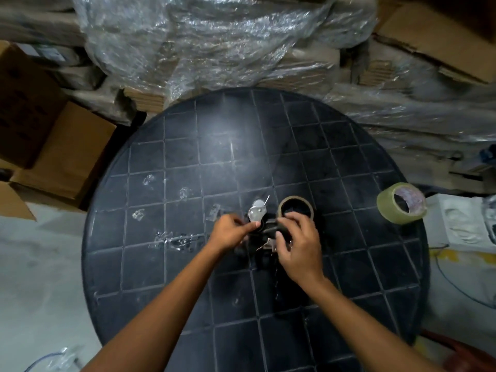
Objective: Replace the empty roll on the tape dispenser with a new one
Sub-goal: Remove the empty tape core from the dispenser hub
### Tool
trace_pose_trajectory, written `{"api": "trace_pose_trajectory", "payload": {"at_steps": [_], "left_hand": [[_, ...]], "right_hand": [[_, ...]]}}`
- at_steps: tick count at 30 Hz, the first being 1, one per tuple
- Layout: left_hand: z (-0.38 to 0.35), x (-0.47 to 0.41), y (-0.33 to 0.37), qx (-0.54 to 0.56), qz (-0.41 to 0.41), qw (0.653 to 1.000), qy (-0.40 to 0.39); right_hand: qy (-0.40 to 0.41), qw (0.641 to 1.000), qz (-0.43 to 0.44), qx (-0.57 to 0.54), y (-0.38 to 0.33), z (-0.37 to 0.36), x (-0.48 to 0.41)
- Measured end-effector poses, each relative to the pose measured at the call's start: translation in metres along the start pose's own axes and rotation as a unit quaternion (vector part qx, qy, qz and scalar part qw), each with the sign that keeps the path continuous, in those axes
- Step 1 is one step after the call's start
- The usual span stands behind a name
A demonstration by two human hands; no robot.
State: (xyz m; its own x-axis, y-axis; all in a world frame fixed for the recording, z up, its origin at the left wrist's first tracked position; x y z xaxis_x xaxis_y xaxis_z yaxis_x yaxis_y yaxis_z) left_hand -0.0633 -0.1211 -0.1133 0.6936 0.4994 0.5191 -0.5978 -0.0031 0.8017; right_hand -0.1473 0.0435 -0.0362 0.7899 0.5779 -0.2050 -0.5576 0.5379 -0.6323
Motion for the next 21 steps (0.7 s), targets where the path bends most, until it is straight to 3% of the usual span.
{"api": "trace_pose_trajectory", "payload": {"at_steps": [2,5,8,10,13,15,18,21], "left_hand": [[0.003,0.005,-0.004,-0.025,0.009,0.998,0.052],[0.005,0.019,0.009,-0.029,-0.030,0.992,0.122],[-0.008,0.033,0.033,-0.039,-0.091,0.988,0.119],[-0.015,0.040,0.051,-0.140,-0.135,0.975,0.104],[-0.012,0.043,0.078,-0.439,-0.130,0.882,0.108],[-0.002,0.042,0.096,-0.487,-0.112,0.855,0.140],[-0.006,0.027,0.123,-0.400,-0.184,0.885,0.154],[-0.039,-0.019,0.123,-0.344,-0.171,0.923,0.022]], "right_hand": [[0.022,0.992,-0.124,0.027,0.024,0.010,-0.012],[-0.067,0.964,-0.255,0.032,0.055,0.002,-0.024],[-0.127,0.951,-0.284,0.008,0.064,-0.007,-0.031],[-0.133,0.948,-0.290,0.001,0.066,-0.009,-0.033],[-0.108,0.941,-0.320,-0.027,0.074,-0.009,-0.040],[-0.114,0.931,-0.346,-0.033,0.081,-0.009,-0.047],[-0.152,0.912,-0.380,-0.031,0.093,-0.013,-0.055],[-0.225,0.901,-0.370,-0.008,0.097,-0.020,-0.063]]}}
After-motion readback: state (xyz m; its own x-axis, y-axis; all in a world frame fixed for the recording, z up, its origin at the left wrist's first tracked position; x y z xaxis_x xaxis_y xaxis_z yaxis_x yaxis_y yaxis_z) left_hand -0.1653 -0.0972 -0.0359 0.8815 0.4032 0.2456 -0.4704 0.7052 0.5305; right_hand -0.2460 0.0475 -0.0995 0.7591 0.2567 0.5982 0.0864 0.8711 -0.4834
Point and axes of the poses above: each hand's wrist, its own x-axis away from the middle knuckle, its own z-axis out of the back of the hand, y = z × x, the point moved 8 cm from there along -x, towards the middle knuckle, and after that the axes turned 4 degrees about -z, right-handed, at the moved point
